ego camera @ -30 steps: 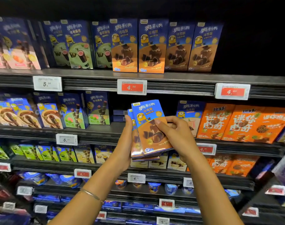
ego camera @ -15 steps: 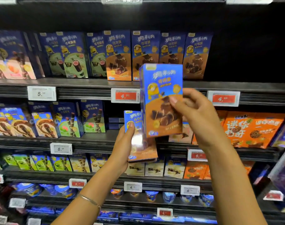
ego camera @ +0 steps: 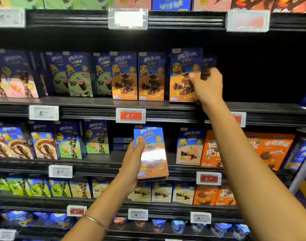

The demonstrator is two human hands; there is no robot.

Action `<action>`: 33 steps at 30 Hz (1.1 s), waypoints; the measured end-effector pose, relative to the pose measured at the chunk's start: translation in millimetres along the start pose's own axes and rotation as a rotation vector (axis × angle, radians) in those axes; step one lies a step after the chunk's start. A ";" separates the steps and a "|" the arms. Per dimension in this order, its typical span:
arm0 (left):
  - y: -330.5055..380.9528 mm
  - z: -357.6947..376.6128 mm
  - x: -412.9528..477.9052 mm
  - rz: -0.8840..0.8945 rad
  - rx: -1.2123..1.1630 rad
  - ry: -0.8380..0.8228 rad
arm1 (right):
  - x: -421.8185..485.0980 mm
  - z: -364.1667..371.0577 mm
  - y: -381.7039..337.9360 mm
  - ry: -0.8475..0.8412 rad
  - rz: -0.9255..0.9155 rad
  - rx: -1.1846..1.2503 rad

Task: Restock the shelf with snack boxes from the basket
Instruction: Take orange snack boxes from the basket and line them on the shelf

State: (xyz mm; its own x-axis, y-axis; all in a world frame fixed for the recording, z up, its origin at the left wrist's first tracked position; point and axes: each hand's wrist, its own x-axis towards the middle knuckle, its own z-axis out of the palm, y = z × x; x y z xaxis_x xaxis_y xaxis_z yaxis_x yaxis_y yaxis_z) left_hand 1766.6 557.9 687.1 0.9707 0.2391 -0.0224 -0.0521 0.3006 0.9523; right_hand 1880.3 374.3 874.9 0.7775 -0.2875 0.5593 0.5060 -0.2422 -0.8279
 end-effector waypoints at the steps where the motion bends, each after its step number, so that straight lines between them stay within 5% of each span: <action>1: 0.0 0.3 1.5 0.000 -0.003 -0.002 | 3.1 2.8 3.6 0.009 0.001 -0.058; 7: -1.8 -0.5 5.2 -0.005 0.003 -0.003 | 14.7 12.4 9.0 0.001 0.010 -0.314; 25: 0.8 4.8 0.0 -0.010 -0.016 0.001 | -0.5 8.5 -2.5 -0.050 -0.018 -0.439; 33: -7.6 6.2 -6.7 0.032 -0.051 -0.040 | -114.5 -26.5 15.9 -0.001 -0.211 0.061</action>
State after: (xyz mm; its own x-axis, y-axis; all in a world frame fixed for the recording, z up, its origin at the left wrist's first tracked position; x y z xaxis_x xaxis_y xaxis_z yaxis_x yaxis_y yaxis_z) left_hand 1762.0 548.4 681.9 0.9769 0.2126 0.0208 -0.0940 0.3403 0.9356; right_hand 1789.5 378.8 798.8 0.6520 -0.2358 0.7206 0.6795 -0.2401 -0.6933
